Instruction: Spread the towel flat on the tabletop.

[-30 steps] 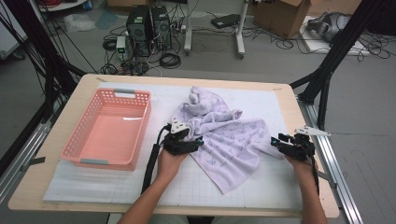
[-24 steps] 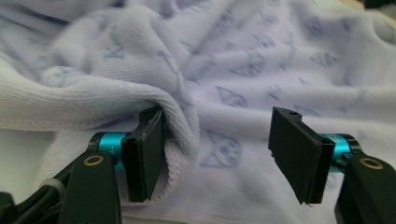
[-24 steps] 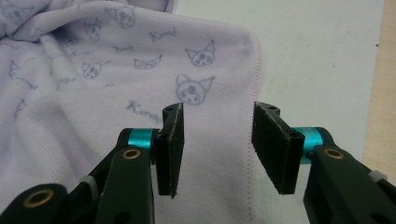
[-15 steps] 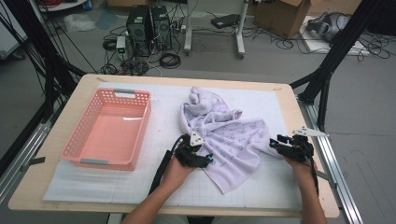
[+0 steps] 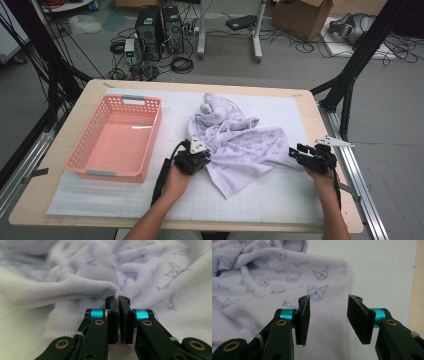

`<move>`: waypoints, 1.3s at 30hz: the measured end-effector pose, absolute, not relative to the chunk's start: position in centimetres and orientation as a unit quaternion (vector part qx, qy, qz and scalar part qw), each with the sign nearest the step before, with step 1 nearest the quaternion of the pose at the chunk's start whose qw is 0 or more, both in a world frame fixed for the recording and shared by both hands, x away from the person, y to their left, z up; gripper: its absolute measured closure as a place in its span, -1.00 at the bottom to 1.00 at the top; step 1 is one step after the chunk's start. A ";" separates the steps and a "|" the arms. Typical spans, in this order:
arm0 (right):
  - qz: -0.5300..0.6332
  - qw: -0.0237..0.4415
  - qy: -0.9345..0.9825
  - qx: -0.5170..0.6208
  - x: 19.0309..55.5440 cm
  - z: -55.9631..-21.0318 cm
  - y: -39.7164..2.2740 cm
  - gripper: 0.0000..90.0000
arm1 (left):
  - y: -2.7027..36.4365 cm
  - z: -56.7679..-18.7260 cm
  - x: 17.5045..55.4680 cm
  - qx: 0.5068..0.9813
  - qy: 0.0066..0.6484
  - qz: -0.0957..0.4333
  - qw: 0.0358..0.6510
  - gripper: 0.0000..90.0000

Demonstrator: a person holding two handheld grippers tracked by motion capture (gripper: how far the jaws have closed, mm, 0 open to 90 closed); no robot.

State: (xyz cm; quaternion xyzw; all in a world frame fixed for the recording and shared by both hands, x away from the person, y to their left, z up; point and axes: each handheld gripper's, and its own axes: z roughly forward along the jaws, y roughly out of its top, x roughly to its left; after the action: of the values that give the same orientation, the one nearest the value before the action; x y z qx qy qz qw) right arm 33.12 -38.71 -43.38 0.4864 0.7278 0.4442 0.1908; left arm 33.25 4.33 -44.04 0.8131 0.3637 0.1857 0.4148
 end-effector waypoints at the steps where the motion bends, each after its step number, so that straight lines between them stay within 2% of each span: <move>1: 0.446 0.190 0.727 0.487 33.2 -43.4 -38.7 0.16 | 5.0 -44.0 33.4 0.804 0.378 0.192 0.416 0.91; 5: 0.442 0.184 0.733 0.484 33.4 -43.6 -38.0 0.16 | 6.9 -44.1 34.1 0.789 0.407 0.202 0.413 0.91; 11: 0.399 0.182 0.760 0.480 34.6 -44.5 -35.5 0.18 | 7.1 -44.3 34.5 0.779 0.418 0.222 0.412 0.91; 13: 0.375 0.191 0.765 0.487 35.1 -45.0 -35.0 0.41 | 7.2 -44.4 34.7 0.781 0.415 0.234 0.404 0.91; 15: 0.376 0.190 0.768 0.482 35.4 -44.9 -35.1 0.90 | 7.3 -44.4 34.9 0.771 0.426 0.238 0.409 0.91; 18: 0.387 0.188 0.764 0.481 36.2 -44.9 -35.2 0.94 | 7.2 -44.1 35.8 0.768 0.435 0.233 0.408 0.91; 22: 0.412 0.210 0.728 0.506 37.9 -44.4 -36.0 0.94 | 7.1 -43.8 37.1 0.760 0.446 0.227 0.415 0.91; 28: 0.369 0.302 0.727 0.494 40.1 -43.5 -34.7 0.94 | 6.8 -44.6 38.8 0.729 0.478 0.223 0.436 0.88; 29: 0.364 0.297 0.730 0.496 40.4 -43.6 -34.5 0.91 | 6.8 -44.7 38.8 0.728 0.485 0.215 0.434 0.81; 30: 0.361 0.290 0.731 0.501 40.4 -43.7 -34.4 0.87 | 6.9 -44.7 38.7 0.728 0.486 0.203 0.438 0.61; 32: 0.371 0.279 0.723 0.512 40.1 -43.6 -34.6 0.63 | 6.9 -44.6 38.2 0.735 0.474 0.191 0.445 0.23; 35: 0.386 0.274 0.715 0.515 38.8 -43.1 -35.4 0.45 | 6.7 -44.2 37.1 0.759 0.446 0.205 0.429 0.03; 39: 0.388 0.262 0.725 0.505 36.9 -42.7 -36.6 0.38 | 6.9 -43.8 35.8 0.761 0.437 0.199 0.436 -0.03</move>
State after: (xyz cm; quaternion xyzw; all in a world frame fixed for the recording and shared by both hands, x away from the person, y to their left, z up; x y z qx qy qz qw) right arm 36.86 -36.56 -42.75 0.5051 0.7249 0.3883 0.2620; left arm 35.80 6.88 -43.82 0.7611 0.4373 0.1986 0.4359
